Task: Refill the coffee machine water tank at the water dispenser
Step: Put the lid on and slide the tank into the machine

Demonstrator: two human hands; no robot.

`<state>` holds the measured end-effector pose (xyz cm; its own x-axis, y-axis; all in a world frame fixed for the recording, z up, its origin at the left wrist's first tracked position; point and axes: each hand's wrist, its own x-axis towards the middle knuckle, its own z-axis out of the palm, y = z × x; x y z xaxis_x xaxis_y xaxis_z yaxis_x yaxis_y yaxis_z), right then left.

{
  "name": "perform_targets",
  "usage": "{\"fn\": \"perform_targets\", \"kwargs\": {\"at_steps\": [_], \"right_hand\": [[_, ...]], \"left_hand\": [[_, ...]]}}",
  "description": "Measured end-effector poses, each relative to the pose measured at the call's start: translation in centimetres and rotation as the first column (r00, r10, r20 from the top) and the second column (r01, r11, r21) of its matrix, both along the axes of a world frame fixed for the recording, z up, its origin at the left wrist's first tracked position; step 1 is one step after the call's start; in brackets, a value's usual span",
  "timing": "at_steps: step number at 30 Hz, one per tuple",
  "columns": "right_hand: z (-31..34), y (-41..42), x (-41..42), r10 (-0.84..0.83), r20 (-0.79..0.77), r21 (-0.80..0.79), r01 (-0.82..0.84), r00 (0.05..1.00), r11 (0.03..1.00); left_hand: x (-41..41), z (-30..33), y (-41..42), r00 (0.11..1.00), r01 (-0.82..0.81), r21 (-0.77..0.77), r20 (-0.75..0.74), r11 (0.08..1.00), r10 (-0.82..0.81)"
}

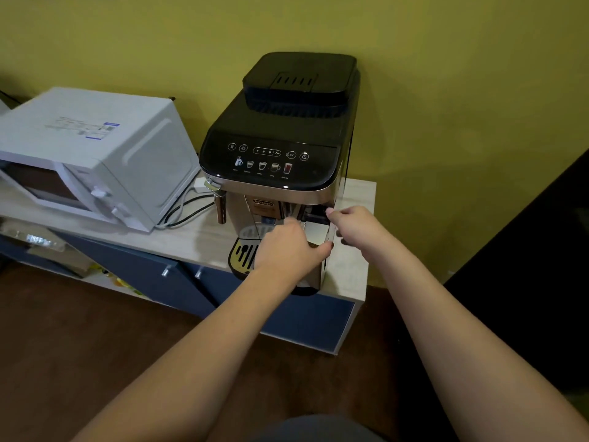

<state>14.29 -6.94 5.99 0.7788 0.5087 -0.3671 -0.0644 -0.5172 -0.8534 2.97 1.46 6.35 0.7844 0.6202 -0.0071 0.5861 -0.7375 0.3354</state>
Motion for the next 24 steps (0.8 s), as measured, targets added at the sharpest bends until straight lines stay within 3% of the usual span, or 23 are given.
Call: {"fn": "perform_targets", "kwargs": {"at_steps": [3,12,18,21,24], "right_hand": [[-0.7,-0.4,-0.2,0.033,-0.077,-0.002,-0.033,0.996,0.999],[0.1,0.7,1.6,-0.016,-0.051,-0.043,0.014,0.999,0.999],[0.1,-1.4,0.0,0.059,-0.089,0.112,-0.048,0.994,0.993],[-0.6,-2.6,-1.5,0.159,0.037,0.144,-0.162,0.987,0.976],[-1.4,-2.5,-1.8,0.198,0.131,0.097,-0.212,0.971,0.972]], "left_hand": [[-0.5,-0.5,0.2,1.000,0.027,-0.024,0.000,0.999,-0.027],[1.6,-1.0,0.7,0.996,0.005,-0.151,0.086,0.988,0.008],[0.6,-1.1,2.1,0.990,0.073,-0.299,0.139,0.952,-0.032],[-0.7,-1.5,2.6,0.975,0.104,-0.185,0.214,0.977,-0.063],[-1.8,-1.7,2.7,0.953,0.102,0.238,0.254,0.966,-0.163]]}}
